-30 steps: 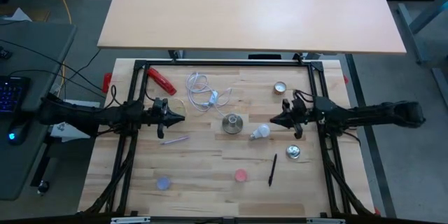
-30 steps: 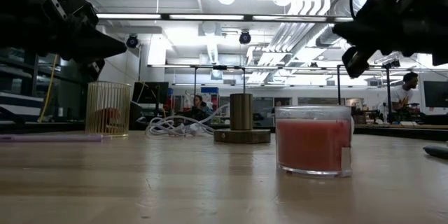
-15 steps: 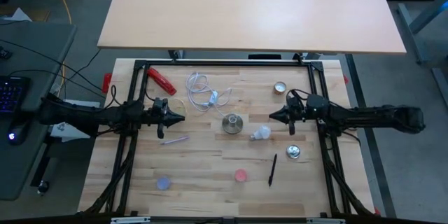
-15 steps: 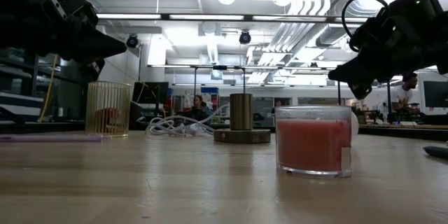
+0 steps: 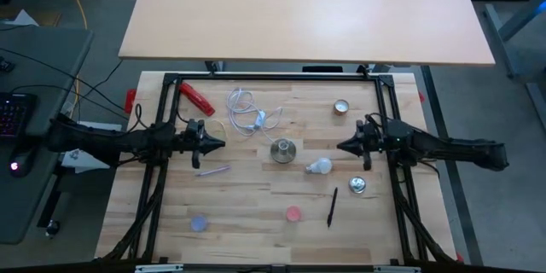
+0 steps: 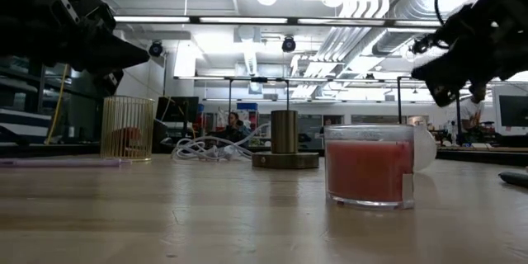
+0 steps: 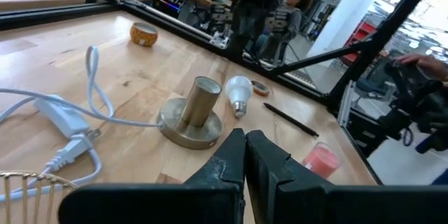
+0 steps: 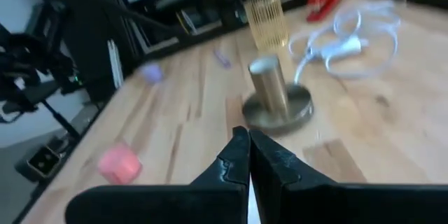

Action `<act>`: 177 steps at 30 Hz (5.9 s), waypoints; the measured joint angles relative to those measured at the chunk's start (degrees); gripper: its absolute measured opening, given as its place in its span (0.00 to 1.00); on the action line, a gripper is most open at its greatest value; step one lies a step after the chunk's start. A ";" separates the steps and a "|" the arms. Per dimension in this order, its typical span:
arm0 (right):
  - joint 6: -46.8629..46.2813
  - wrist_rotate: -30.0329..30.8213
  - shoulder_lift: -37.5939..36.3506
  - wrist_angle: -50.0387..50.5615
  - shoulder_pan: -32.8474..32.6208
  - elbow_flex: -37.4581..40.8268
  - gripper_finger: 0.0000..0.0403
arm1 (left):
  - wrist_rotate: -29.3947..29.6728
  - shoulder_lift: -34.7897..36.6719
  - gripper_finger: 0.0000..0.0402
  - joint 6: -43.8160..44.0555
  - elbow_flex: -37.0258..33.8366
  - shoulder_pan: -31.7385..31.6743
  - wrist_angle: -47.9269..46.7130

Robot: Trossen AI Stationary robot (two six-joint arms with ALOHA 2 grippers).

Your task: Screw lightbulb

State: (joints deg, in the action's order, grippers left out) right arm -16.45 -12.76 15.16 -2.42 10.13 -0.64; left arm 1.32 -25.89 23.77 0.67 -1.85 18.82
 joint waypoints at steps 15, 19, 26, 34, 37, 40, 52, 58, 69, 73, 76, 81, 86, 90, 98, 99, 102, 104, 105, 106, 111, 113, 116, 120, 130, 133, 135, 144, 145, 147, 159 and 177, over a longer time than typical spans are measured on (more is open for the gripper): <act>-0.01 0.72 -14.92 0.13 -0.37 -0.02 0.00 | 0.71 -0.17 0.00 0.02 0.00 0.00 -0.12; -0.02 0.70 -14.74 0.08 -0.39 -0.02 0.00 | 0.73 -0.17 0.00 0.03 0.00 0.00 0.21; -0.02 0.68 -14.45 0.08 -0.39 -0.02 0.00 | 0.77 -0.20 0.00 0.04 0.00 0.00 0.23; -0.02 0.66 -14.45 0.07 -0.39 -0.02 0.00 | 0.79 -0.20 0.00 0.04 0.00 0.00 0.23; -0.02 0.66 -14.45 0.07 -0.39 -0.02 0.00 | 0.79 -0.20 0.00 0.04 0.00 0.00 0.23; -0.02 0.66 -14.43 0.07 -0.39 -0.02 0.00 | 0.79 0.00 0.00 0.04 0.00 0.00 -0.15; -0.01 0.55 -14.41 0.04 -0.39 -0.02 0.00 | 1.36 25.79 0.00 -31.74 0.22 -0.32 -18.34; -0.01 0.53 -14.39 -0.02 -0.38 -0.02 0.00 | -5.06 25.73 0.00 -45.88 0.13 -0.87 -17.97; -0.02 0.37 -14.36 0.02 -0.39 -0.02 0.00 | -4.17 25.53 0.00 -46.40 0.15 -0.76 -17.85; 0.00 0.38 -14.36 0.02 -0.39 -0.02 0.00 | -4.06 25.53 0.00 -46.40 0.15 -0.76 -17.77; 0.00 0.37 -14.36 0.02 -0.39 -0.02 0.00 | -3.97 25.53 0.00 -46.42 0.15 -0.76 -17.73; -0.01 0.40 -14.36 0.02 -0.39 -0.02 0.00 | -3.72 25.53 0.00 -46.41 0.15 -0.76 -17.73; 0.00 0.40 -14.36 0.05 -0.38 -0.02 0.00 | -3.60 25.53 0.00 -46.42 0.15 -0.76 -17.73; 0.00 0.40 -14.36 0.05 -0.39 -0.02 0.00 | -3.60 25.53 0.00 -46.42 0.15 -0.76 -17.73; -0.02 0.42 -14.36 0.05 -0.37 -0.02 0.00 | -3.60 25.53 0.00 -46.45 0.15 -0.76 -17.73; 0.00 0.42 -14.36 0.05 -0.39 -0.02 0.00 | -3.60 25.53 0.00 -46.42 0.15 -0.76 -17.73; 0.00 0.42 -14.36 0.05 -0.39 -0.02 0.00 | -3.60 25.53 0.00 -46.44 0.15 -0.76 -17.73; 0.00 0.42 -14.36 0.05 -0.39 -0.02 0.00 | -3.60 25.53 0.00 -46.44 0.15 -0.76 -17.73; 0.00 0.42 -14.36 0.05 -0.37 -0.02 0.00 | -3.60 25.53 0.00 -46.42 0.15 -0.76 -17.73; 0.00 0.42 -14.36 0.05 -0.38 -0.02 0.00 | -3.60 25.53 0.00 -46.45 0.15 -0.76 -17.73; 0.00 0.42 -14.36 0.05 -0.39 -0.02 0.00 | -3.60 25.53 0.00 -46.42 0.15 -0.76 -17.73; 0.00 0.42 -14.36 0.05 -0.38 -0.02 0.00 | -3.60 25.53 0.00 -46.43 0.15 -0.76 -17.73; 0.00 0.44 -14.36 0.05 -0.37 -0.02 0.00 | -3.60 25.53 0.00 -46.44 0.15 -0.76 -17.73; 0.00 0.43 -14.36 0.05 -0.38 -0.02 0.00 | -3.60 25.53 0.00 -46.45 0.15 -0.76 -17.73; 0.00 0.42 -14.36 0.05 -0.39 -0.02 0.00 | -3.60 25.53 0.00 -46.45 0.15 -0.76 -17.73; 0.00 0.43 -14.36 0.05 -0.39 -0.02 0.00 | -3.60 25.53 0.00 -46.45 0.15 -0.76 -17.73; 0.00 0.44 -14.36 0.05 -0.37 -0.02 0.00 | -3.61 25.53 0.00 -46.44 0.15 -0.76 -17.73; -0.02 0.44 -14.36 0.05 -0.37 -0.02 0.00 | -3.60 25.53 0.00 -46.45 0.15 -0.76 -17.72; -0.01 0.44 -14.36 0.07 -0.38 -0.02 0.00 | -3.60 25.53 0.00 -46.44 0.15 -0.76 -17.73; 0.00 0.43 -14.36 0.07 -0.39 -0.02 0.00 | -3.60 25.53 0.00 -46.45 0.15 -0.76 -17.72; 0.00 0.44 -14.36 0.07 -0.39 -0.02 0.00 | -3.60 25.53 0.00 -46.44 0.15 -0.76 -17.72; -0.02 0.44 -14.36 0.07 -0.39 -0.02 0.00 | -3.62 25.53 0.00 -46.42 0.17 -0.76 -17.71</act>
State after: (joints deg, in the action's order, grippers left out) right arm -16.46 -12.32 0.80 -2.35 9.74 -0.67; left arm -2.31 -0.36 -22.65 0.84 -2.61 1.10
